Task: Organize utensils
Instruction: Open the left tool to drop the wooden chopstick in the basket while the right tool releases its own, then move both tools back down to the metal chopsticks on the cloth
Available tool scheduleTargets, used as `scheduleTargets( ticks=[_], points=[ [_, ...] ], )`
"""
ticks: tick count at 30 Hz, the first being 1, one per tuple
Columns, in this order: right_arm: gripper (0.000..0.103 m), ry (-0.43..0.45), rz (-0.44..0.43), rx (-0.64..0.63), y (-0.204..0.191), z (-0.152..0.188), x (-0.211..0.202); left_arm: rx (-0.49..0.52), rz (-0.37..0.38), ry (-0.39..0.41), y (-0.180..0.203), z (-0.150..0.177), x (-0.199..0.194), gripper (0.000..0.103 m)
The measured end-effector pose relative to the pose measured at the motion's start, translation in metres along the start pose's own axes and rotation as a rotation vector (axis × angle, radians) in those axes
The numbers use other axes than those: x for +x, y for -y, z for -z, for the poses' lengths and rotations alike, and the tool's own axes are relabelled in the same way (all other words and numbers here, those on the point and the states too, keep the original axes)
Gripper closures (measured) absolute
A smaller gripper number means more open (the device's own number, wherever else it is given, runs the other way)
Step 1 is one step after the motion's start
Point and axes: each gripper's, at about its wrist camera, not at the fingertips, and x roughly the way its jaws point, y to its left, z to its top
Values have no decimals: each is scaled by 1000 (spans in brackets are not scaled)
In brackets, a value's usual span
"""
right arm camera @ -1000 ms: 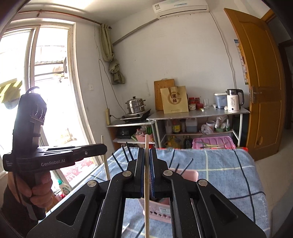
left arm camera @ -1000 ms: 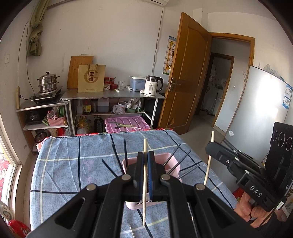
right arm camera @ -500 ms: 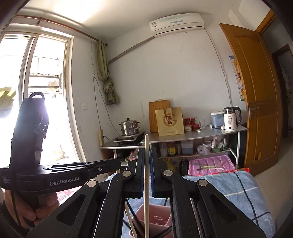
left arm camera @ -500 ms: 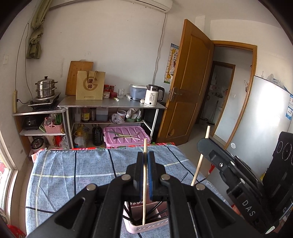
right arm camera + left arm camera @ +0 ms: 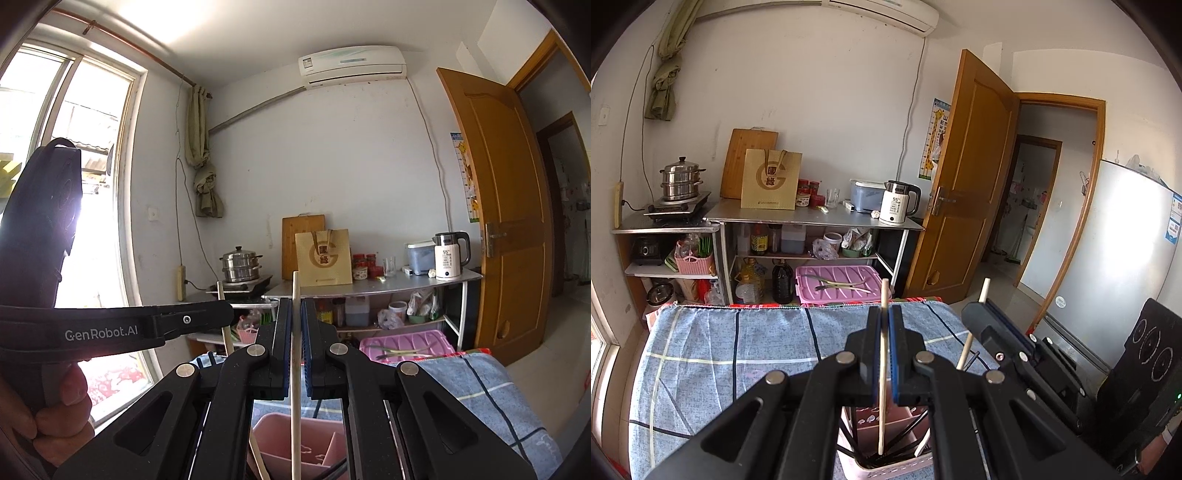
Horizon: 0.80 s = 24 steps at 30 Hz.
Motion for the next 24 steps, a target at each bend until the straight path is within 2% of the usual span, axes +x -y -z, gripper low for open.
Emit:
scheduleTargets(
  ticks=[11,16,22,24],
  points=[
    [98,-113,0,-13,1,22,-22,7,-13,-92,-2,33,-2,99],
    [98,-209,25,-43,1,39,-23,9,-25,-148,-5,51,1,98],
    [98,-357,6,-19,14,64,-14,-21,-48,-228,-13,70,13,98],
    [90,-370,6,-20,16,65,-16,-36,-52,-238,-17,74,12,96]
  ],
)
